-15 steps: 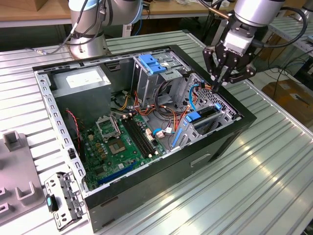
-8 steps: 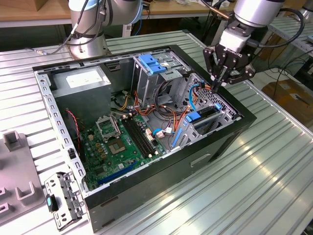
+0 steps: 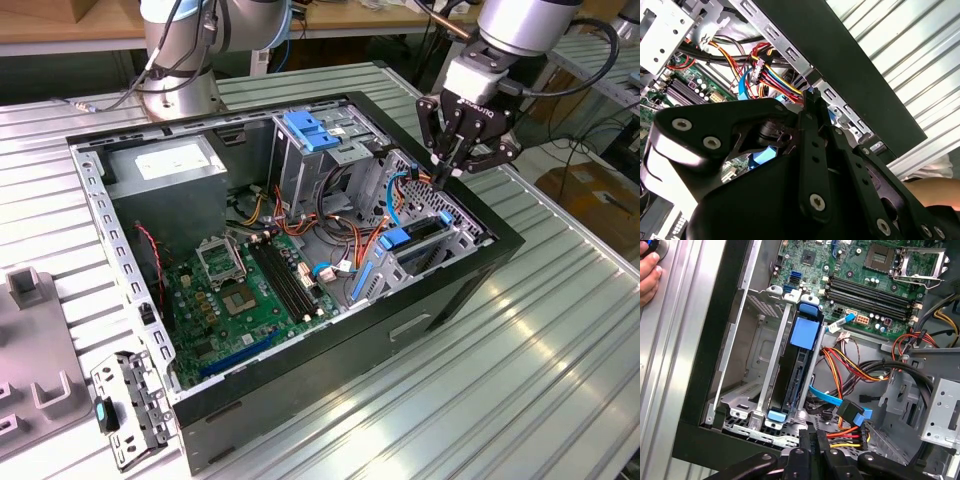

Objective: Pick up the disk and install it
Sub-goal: 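Insert the first disk wire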

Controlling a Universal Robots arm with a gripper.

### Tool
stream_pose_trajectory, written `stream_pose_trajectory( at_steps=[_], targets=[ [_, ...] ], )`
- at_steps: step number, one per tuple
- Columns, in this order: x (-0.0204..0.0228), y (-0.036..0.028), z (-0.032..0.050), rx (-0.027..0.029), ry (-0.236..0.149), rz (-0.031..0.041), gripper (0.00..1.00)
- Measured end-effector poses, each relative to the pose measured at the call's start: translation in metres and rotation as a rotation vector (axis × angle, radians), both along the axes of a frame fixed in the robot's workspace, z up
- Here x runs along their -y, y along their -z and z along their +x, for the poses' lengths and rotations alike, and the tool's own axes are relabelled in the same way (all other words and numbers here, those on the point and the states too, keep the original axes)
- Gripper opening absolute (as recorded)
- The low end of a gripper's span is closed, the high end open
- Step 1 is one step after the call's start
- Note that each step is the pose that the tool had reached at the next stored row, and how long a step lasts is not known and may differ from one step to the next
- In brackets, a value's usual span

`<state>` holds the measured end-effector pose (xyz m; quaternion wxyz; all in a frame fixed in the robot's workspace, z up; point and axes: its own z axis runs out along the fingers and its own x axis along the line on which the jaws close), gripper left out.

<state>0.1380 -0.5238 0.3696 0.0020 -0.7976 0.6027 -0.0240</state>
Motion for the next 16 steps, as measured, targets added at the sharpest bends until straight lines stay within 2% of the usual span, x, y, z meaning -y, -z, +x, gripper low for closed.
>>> stream_pose_trajectory(
  at_steps=[9, 16],
  targets=[
    [0.0, 0.0, 0.0, 0.0, 0.003, 0.0, 0.17],
    [0.0, 0.0002, 0.0, 0.0, 0.106, 0.0001, 0.17]
  ],
)
